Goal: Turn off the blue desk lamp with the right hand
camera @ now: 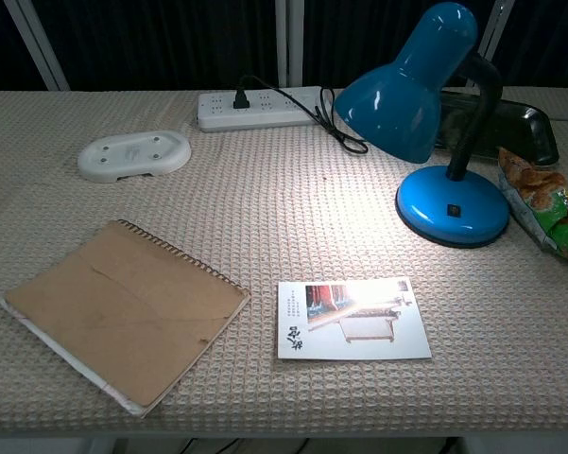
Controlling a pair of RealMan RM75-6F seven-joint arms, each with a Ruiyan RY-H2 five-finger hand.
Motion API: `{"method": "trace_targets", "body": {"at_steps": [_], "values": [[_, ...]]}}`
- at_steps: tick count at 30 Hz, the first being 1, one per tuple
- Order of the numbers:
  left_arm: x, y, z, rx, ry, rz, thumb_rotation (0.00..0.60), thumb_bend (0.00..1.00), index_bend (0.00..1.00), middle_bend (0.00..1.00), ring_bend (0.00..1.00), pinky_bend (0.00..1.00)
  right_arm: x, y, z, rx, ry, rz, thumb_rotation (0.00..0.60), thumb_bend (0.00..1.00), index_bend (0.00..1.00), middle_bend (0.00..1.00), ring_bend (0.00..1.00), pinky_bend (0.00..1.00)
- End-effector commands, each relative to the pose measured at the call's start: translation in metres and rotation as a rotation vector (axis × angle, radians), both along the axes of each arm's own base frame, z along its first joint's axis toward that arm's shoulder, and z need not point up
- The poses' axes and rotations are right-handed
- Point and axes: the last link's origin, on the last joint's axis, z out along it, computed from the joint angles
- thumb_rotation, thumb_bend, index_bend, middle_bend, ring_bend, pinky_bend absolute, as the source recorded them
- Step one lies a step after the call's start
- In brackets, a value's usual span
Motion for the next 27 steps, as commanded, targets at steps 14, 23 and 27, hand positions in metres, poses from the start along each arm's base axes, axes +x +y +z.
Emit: {"method": "trace_targets", "body": {"at_steps": [14, 23, 27], "values": [[-0.001, -0.003, 0.0, -0.009, -0.014, 0.008, 0.6, 0.15, 0.01, 0.0, 0.0, 0.0, 0.014, -0.007, -0.005, 0.024, 0.008, 0.04, 0.6, 0.11, 0.0, 0.0, 0.0, 0.0], [-0.003, -0.005, -0.006, -0.026, -0.015, 0.015, 0.6, 0.15, 0.01, 0.0, 0.0, 0.0, 0.039, -0.016, -0.009, 0.066, 0.026, 0.153, 0.6, 0.12, 0.0, 0.57, 0.6, 0.66], [-0.002, -0.006, -0.005, -0.023, -0.015, 0.014, 0.6, 0.15, 0.01, 0.0, 0.0, 0.0, 0.053, -0.019, -0.018, 0.095, 0.055, 0.208, 0.6, 0.13, 0.0, 0.96, 0.94, 0.94]]}}
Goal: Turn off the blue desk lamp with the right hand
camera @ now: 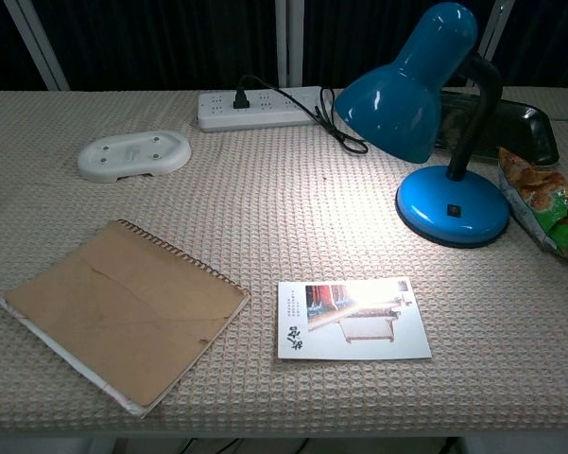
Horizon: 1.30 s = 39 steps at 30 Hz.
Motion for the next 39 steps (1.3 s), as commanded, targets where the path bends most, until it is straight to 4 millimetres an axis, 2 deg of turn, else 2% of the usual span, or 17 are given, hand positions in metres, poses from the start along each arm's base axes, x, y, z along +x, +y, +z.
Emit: {"method": "trace_targets", "body": {"at_steps": [1, 5, 7, 9, 11, 17, 21, 27, 31, 39], "values": [[0.0, -0.001, 0.0, 0.0, -0.001, 0.0, 0.6, 0.15, 0.01, 0.0, 0.0, 0.0, 0.013, -0.003, -0.009, 0.031, 0.019, 0.042, 0.6, 0.14, 0.0, 0.98, 0.97, 0.96], [0.0, -0.002, -0.001, -0.009, 0.001, 0.005, 0.6, 0.15, 0.01, 0.0, 0.0, 0.0, 0.026, -0.005, -0.023, 0.122, 0.022, 0.059, 0.6, 0.2, 0.0, 1.0, 1.0, 1.0], [0.0, -0.002, -0.003, -0.013, 0.0, 0.007, 0.6, 0.15, 0.0, 0.0, 0.0, 0.0, 0.029, -0.006, -0.032, 0.168, 0.04, 0.063, 0.6, 0.36, 0.0, 1.0, 1.0, 1.0], [0.0, -0.002, -0.004, -0.017, -0.003, 0.01, 0.6, 0.15, 0.0, 0.0, 0.0, 0.0, 0.033, -0.006, -0.042, 0.22, 0.053, 0.061, 0.6, 0.46, 0.0, 1.0, 1.0, 1.0], [-0.001, -0.002, -0.005, -0.021, -0.003, 0.013, 0.6, 0.15, 0.0, 0.0, 0.0, 0.0, 0.034, -0.007, -0.05, 0.256, 0.052, 0.053, 0.6, 0.51, 0.0, 1.0, 1.0, 1.0], [-0.002, -0.002, -0.006, -0.026, -0.006, 0.017, 0.6, 0.15, 0.0, 0.0, 0.0, 0.0, 0.043, -0.017, -0.078, 0.37, 0.057, 0.049, 0.6, 0.53, 0.0, 1.0, 1.0, 1.0], [-0.003, -0.002, -0.005, -0.023, -0.012, 0.017, 0.6, 0.15, 0.0, 0.0, 0.0, 0.0, 0.054, -0.027, -0.099, 0.459, 0.08, 0.046, 0.6, 0.63, 0.0, 1.0, 1.0, 1.0], [-0.004, -0.003, -0.003, -0.018, -0.017, 0.023, 0.6, 0.15, 0.0, 0.0, 0.0, 0.0, 0.065, -0.047, -0.126, 0.546, 0.079, 0.01, 0.6, 0.63, 0.0, 1.0, 1.0, 1.0], [-0.005, -0.004, 0.0, -0.013, -0.02, 0.024, 0.6, 0.15, 0.0, 0.0, 0.0, 0.0, 0.069, -0.051, -0.139, 0.596, 0.059, -0.009, 0.6, 0.63, 0.0, 1.0, 1.0, 1.0], [-0.011, -0.004, 0.001, -0.014, -0.027, 0.04, 0.6, 0.15, 0.0, 0.0, 0.0, 0.0, 0.073, -0.054, -0.151, 0.651, 0.047, -0.022, 0.6, 0.63, 0.0, 1.0, 1.0, 1.0]]}}
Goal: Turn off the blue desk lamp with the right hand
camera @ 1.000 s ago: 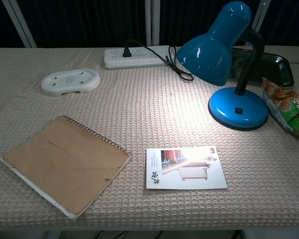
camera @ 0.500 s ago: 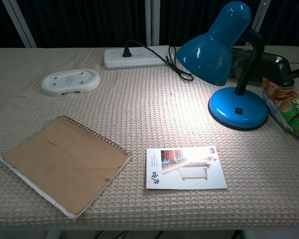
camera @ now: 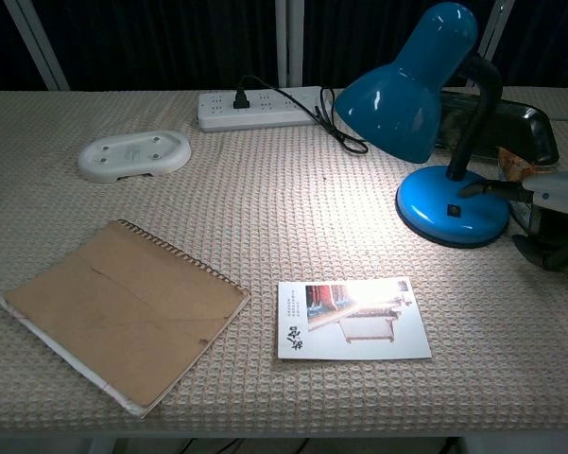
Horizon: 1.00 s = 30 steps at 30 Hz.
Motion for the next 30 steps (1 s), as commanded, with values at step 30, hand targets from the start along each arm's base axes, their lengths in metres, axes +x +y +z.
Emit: {"method": "trace_targets", "body": {"at_steps": [30], "values": [[-0.004, 0.002, 0.001, 0.006, -0.024, 0.006, 0.6, 0.15, 0.0, 0.0, 0.0, 0.0, -0.004, -0.004, -0.015, 0.06, 0.049, -0.064, 0.6, 0.68, 0.0, 1.0, 1.0, 1.0]]}}
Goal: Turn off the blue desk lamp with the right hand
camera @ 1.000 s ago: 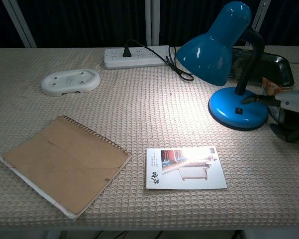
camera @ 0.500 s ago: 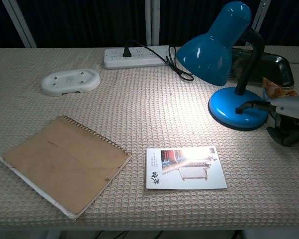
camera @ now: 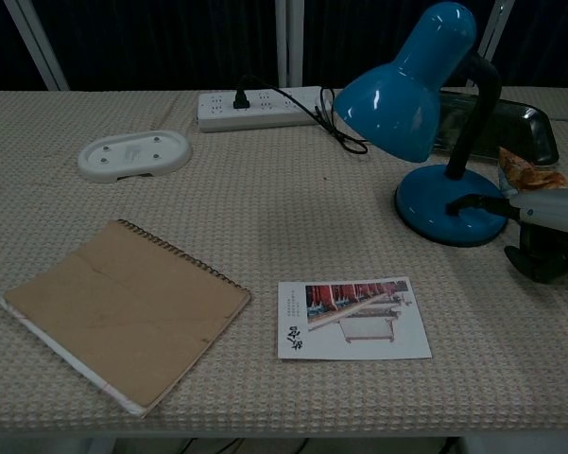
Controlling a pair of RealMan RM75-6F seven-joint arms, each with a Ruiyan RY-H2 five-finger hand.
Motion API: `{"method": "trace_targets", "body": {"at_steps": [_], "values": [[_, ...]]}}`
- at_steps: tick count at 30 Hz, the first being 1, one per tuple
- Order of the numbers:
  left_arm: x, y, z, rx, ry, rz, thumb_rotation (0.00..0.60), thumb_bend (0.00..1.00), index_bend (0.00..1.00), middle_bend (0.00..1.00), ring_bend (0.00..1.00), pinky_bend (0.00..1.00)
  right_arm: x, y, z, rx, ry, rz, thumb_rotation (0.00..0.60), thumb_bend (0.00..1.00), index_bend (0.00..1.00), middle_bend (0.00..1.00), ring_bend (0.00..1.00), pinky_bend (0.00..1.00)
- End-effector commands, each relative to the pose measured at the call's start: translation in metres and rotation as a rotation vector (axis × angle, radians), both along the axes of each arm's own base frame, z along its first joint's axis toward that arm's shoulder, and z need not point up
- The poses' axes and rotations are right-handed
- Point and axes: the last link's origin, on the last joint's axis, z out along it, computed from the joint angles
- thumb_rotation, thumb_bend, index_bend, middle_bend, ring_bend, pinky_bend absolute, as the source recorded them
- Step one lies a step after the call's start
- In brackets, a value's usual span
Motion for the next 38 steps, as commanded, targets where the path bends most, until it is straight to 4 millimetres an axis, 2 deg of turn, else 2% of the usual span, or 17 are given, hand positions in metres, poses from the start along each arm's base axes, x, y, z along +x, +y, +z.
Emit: {"method": "trace_targets", "body": {"at_steps": [1, 4, 7, 11, 15, 20, 23, 25, 27, 28, 29, 30, 31, 34, 38], "values": [[0.0, 0.0, 0.0, 0.001, -0.001, -0.001, 0.6, 0.15, 0.0, 0.0, 0.0, 0.0, -0.001, 0.0, -0.001, 0.012, 0.004, -0.006, 0.6, 0.68, 0.0, 1.0, 1.0, 1.0], [0.0, 0.0, 0.0, 0.003, -0.002, -0.002, 0.6, 0.15, 0.0, 0.0, 0.0, 0.0, 0.001, -0.001, 0.0, -0.003, 0.0, 0.002, 0.6, 0.68, 0.0, 1.0, 1.0, 1.0], [-0.001, 0.0, 0.001, 0.006, -0.002, -0.002, 0.6, 0.15, 0.0, 0.0, 0.0, 0.0, 0.007, -0.001, 0.01, -0.078, -0.016, 0.047, 0.6, 0.68, 0.0, 1.0, 1.0, 1.0], [-0.001, 0.001, 0.002, 0.006, -0.004, 0.0, 0.6, 0.15, 0.0, 0.0, 0.0, 0.0, 0.01, 0.009, 0.03, -0.186, -0.071, 0.092, 0.6, 0.68, 0.0, 1.0, 1.0, 1.0], [0.002, 0.003, 0.001, 0.005, -0.002, -0.008, 0.6, 0.15, 0.0, 0.0, 0.0, 0.0, 0.008, 0.029, 0.062, -0.295, -0.128, 0.159, 0.6, 0.68, 0.0, 1.0, 1.0, 1.0], [0.009, 0.003, -0.005, -0.01, 0.004, -0.025, 0.6, 0.15, 0.0, 0.0, 0.0, 0.0, -0.013, 0.057, 0.103, -0.406, -0.125, 0.161, 0.6, 0.65, 0.0, 1.0, 1.0, 1.0], [0.012, 0.001, -0.007, -0.008, 0.001, -0.029, 0.6, 0.15, 0.0, 0.0, 0.0, 0.0, -0.033, 0.067, 0.124, -0.485, -0.09, 0.119, 0.6, 0.59, 0.0, 0.96, 0.93, 0.95], [0.014, 0.0, -0.007, -0.007, -0.001, -0.03, 0.6, 0.15, 0.0, 0.0, 0.0, 0.0, -0.046, 0.071, 0.135, -0.546, -0.062, 0.086, 0.6, 0.47, 0.0, 0.81, 0.79, 0.85], [0.016, -0.001, -0.006, -0.006, -0.001, -0.034, 0.6, 0.15, 0.0, 0.0, 0.0, 0.0, -0.064, 0.074, 0.145, -0.617, 0.005, 0.046, 0.6, 0.35, 0.0, 0.58, 0.56, 0.72], [0.017, -0.001, -0.006, -0.006, 0.0, -0.037, 0.6, 0.15, 0.0, 0.0, 0.0, 0.0, -0.072, 0.075, 0.148, -0.642, 0.058, 0.028, 0.6, 0.28, 0.0, 0.4, 0.39, 0.63], [0.019, -0.001, -0.006, -0.005, 0.001, -0.041, 0.6, 0.15, 0.0, 0.0, 0.0, 0.0, -0.079, 0.075, 0.152, -0.67, 0.114, 0.015, 0.6, 0.2, 0.0, 0.18, 0.17, 0.5], [0.02, -0.001, -0.006, -0.004, 0.002, -0.046, 0.6, 0.15, 0.0, 0.0, 0.0, 0.0, -0.084, 0.073, 0.156, -0.728, 0.163, 0.015, 0.6, 0.16, 0.0, 0.08, 0.08, 0.41], [0.021, -0.001, -0.006, -0.003, 0.002, -0.049, 0.6, 0.15, 0.0, 0.0, 0.0, 0.0, -0.085, 0.072, 0.157, -0.768, 0.166, 0.013, 0.6, 0.11, 0.0, 0.0, 0.0, 0.25], [0.022, -0.002, -0.007, -0.007, 0.006, -0.051, 0.6, 0.15, 0.0, 0.0, 0.0, 0.0, -0.093, 0.072, 0.159, -0.815, 0.141, -0.034, 0.6, 0.06, 0.0, 0.0, 0.0, 0.08], [0.021, -0.002, -0.006, -0.003, 0.011, -0.05, 0.6, 0.15, 0.0, 0.0, 0.0, 0.0, -0.095, 0.069, 0.159, -0.806, 0.157, -0.058, 0.6, 0.05, 0.0, 0.0, 0.0, 0.04]]}}
